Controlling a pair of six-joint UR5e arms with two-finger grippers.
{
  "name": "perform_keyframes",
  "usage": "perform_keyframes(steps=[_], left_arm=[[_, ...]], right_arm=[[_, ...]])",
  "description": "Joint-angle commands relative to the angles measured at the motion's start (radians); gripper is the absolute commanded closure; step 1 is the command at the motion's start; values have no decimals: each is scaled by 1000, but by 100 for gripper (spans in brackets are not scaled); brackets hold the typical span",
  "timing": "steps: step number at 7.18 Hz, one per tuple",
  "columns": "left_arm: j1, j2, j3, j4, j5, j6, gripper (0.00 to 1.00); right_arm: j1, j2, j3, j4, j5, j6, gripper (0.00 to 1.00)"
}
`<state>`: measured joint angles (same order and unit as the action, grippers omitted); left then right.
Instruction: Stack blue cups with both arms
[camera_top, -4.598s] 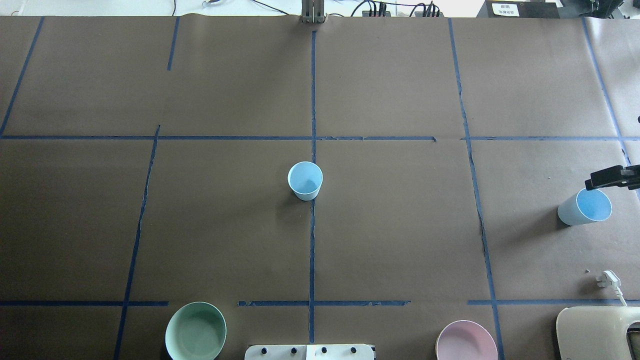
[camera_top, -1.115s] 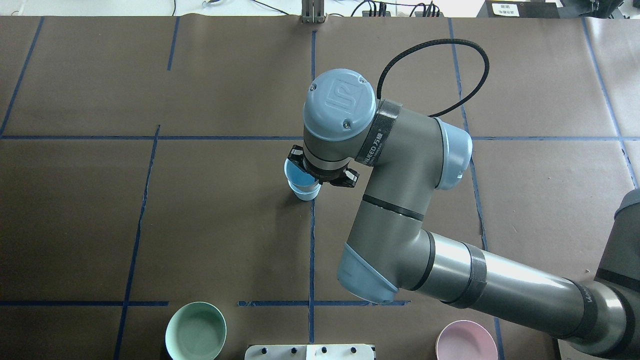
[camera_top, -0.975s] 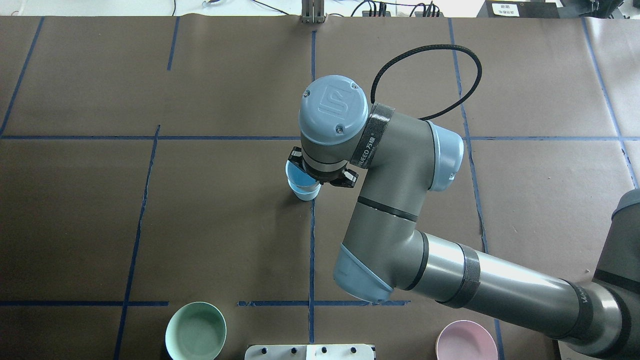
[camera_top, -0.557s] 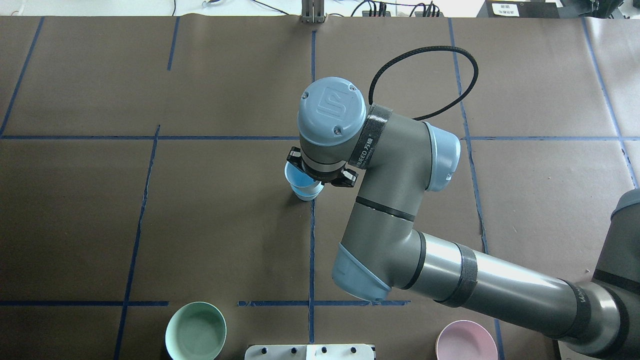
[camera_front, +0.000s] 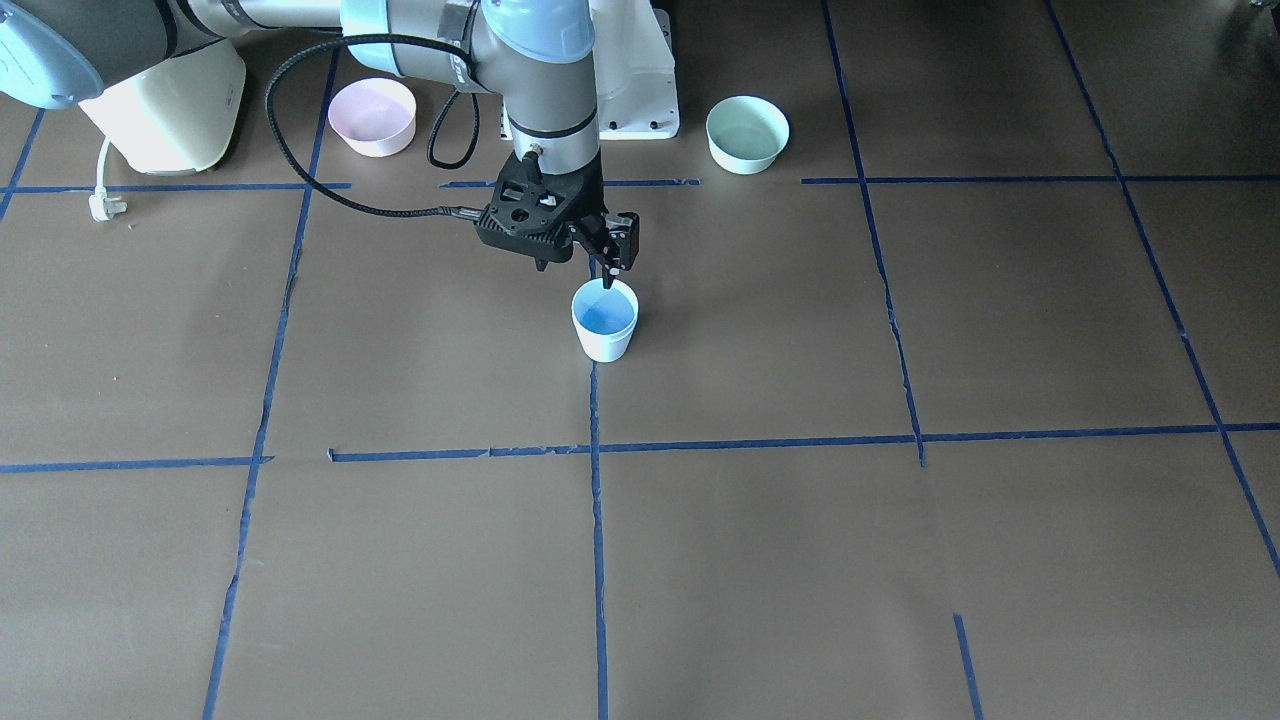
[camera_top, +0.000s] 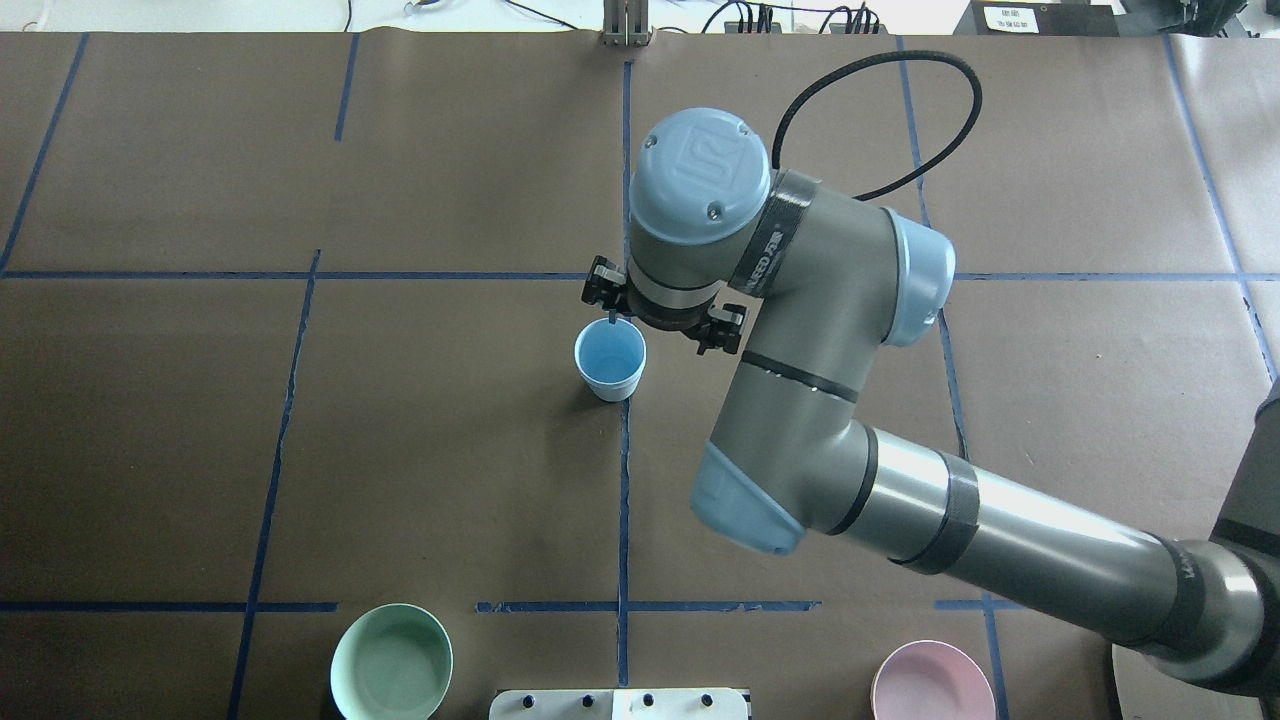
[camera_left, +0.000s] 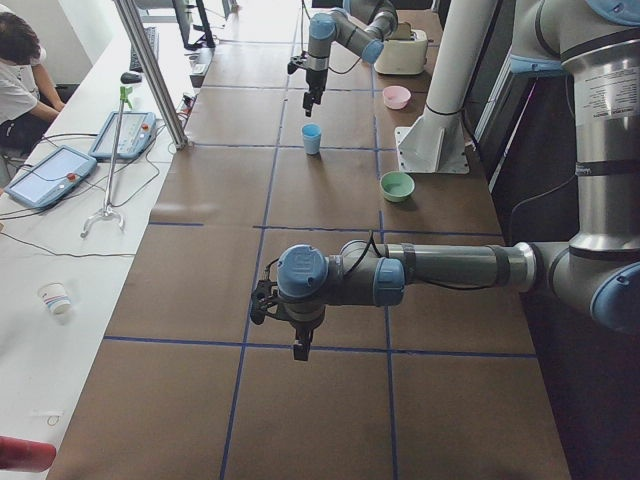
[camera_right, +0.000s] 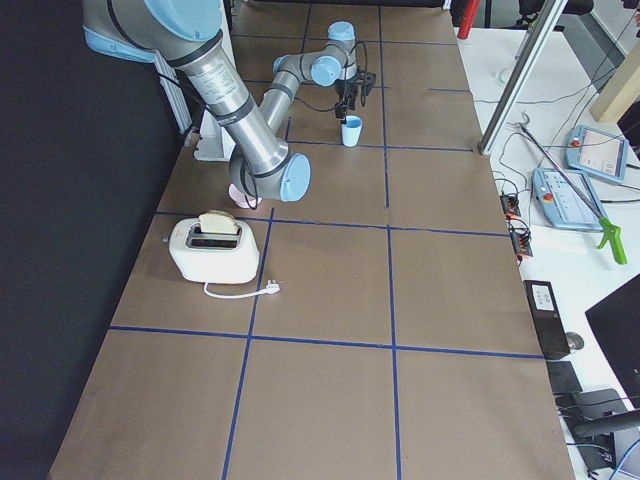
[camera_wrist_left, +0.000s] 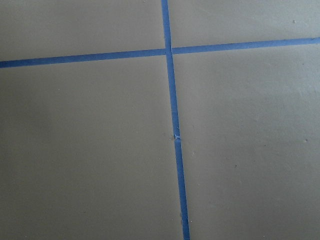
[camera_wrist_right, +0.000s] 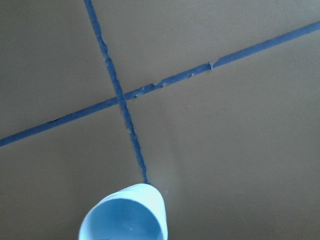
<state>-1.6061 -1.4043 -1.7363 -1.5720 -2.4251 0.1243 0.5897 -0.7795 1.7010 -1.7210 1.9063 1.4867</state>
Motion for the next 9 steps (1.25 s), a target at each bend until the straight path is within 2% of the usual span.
perform_keyframes(steps=[1,4,5,7,8,9], left_arm=[[6,-8,14,6,23,-2,0],[54,-8,18,3,35,-2,0],[54,8,32,3,35,4,0],[54,5,35,1,37,6,0],[54,1,35,1,37,6,0],[54,1,32,0,37,9,0]], right_arm=[[193,-149,55,0,199,-307,0],[520,-427,58,1,389,-959,0],[618,-525,58,3,417,-1163,0],[799,-733,52,3,421,-1575,0],[874,-844,52,4,413,-1718,0],[925,-901,49,4,410,-1743,0]])
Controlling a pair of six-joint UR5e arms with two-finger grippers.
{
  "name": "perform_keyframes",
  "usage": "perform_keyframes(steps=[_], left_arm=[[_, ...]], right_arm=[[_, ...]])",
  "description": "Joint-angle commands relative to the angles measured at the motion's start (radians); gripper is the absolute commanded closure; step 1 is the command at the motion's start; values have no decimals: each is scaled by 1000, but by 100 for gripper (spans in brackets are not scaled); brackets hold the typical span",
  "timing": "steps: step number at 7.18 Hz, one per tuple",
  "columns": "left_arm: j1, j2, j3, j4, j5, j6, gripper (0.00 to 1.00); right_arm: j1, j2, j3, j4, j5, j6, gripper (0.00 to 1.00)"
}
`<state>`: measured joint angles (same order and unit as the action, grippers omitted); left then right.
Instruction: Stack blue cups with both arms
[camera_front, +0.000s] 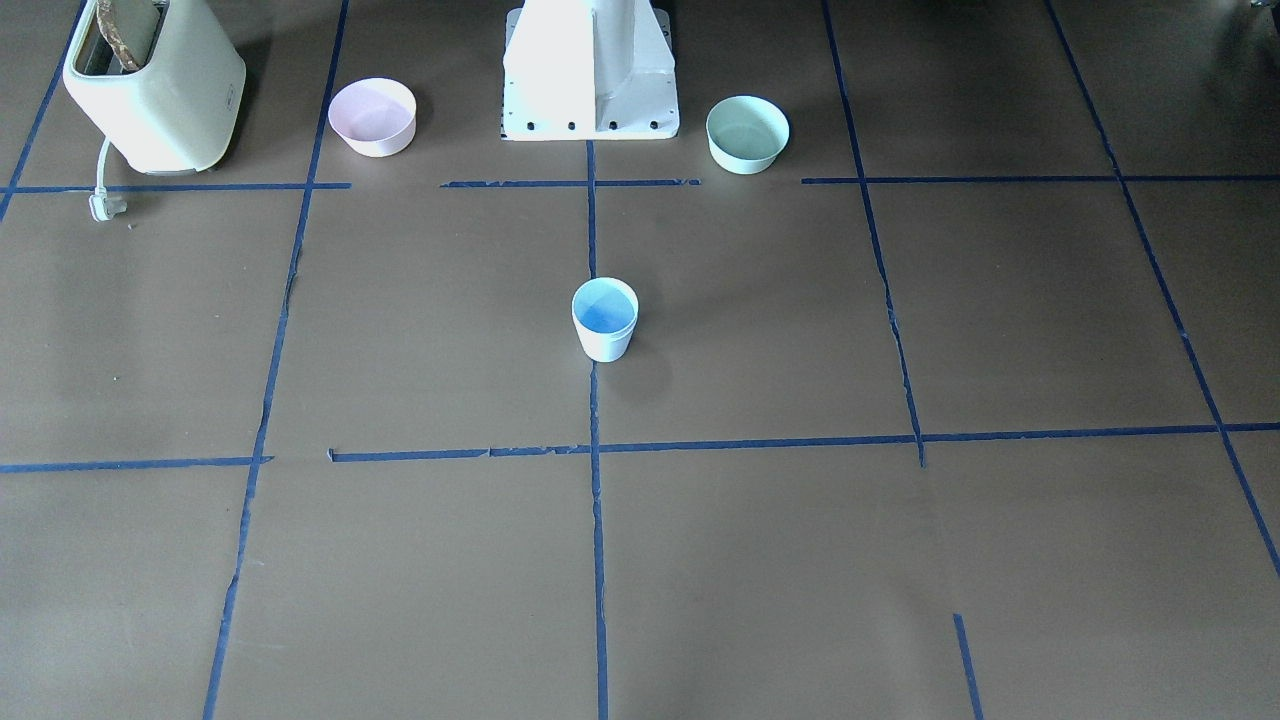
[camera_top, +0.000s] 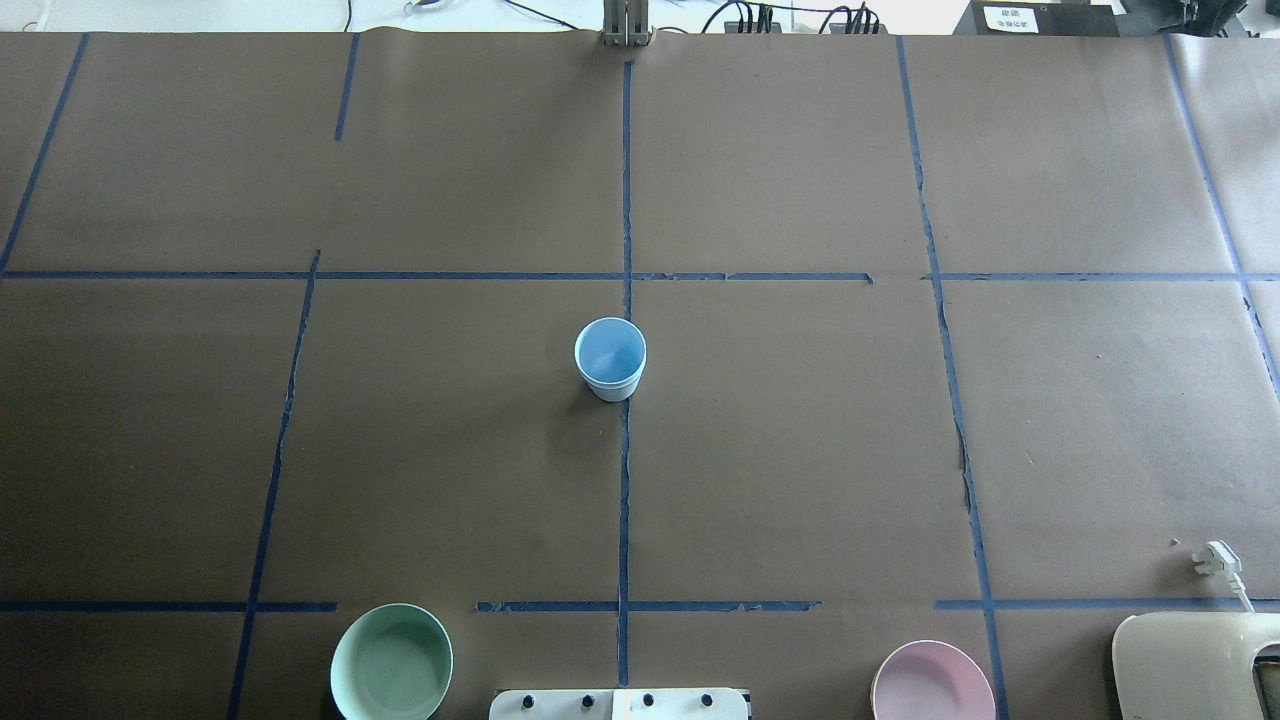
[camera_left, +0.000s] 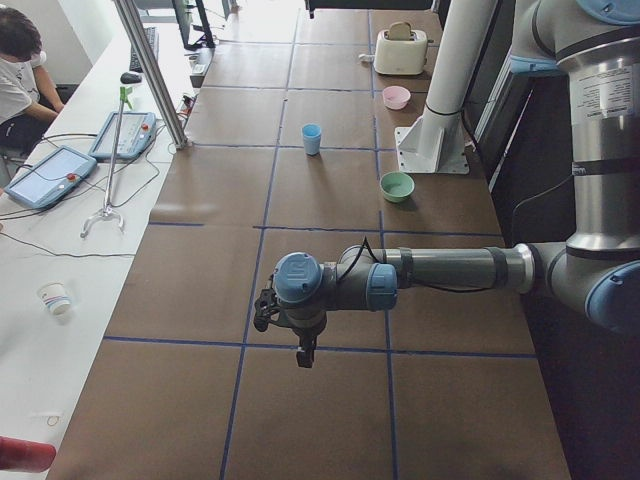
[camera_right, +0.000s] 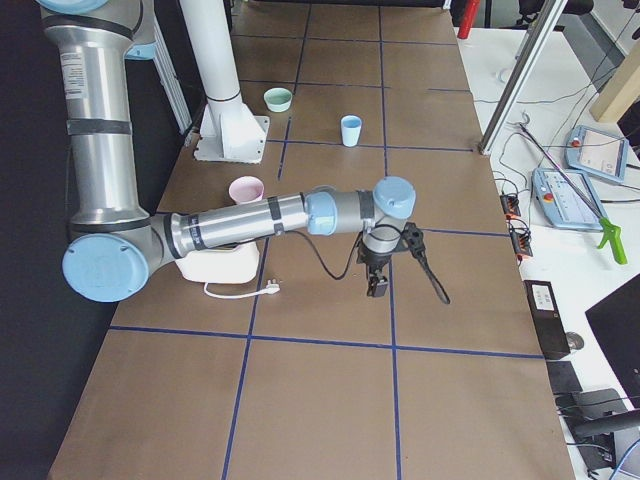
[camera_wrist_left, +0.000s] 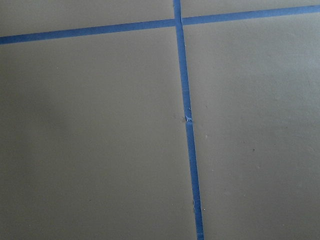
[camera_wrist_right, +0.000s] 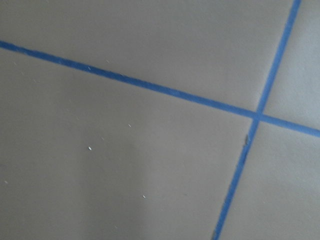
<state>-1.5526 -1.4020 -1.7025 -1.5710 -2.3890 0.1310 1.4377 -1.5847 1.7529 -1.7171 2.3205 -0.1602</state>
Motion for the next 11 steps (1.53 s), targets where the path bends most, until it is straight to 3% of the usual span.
perform_keyframes(steps=[1,11], left_arm=[[2,0,-2,-1,-1,4,0],[2,5,-2,0,-1,4,0]], right_arm=[[88,-119,-4,1,-6,-93,0],[87,-124,-7,1,5,-75,0]])
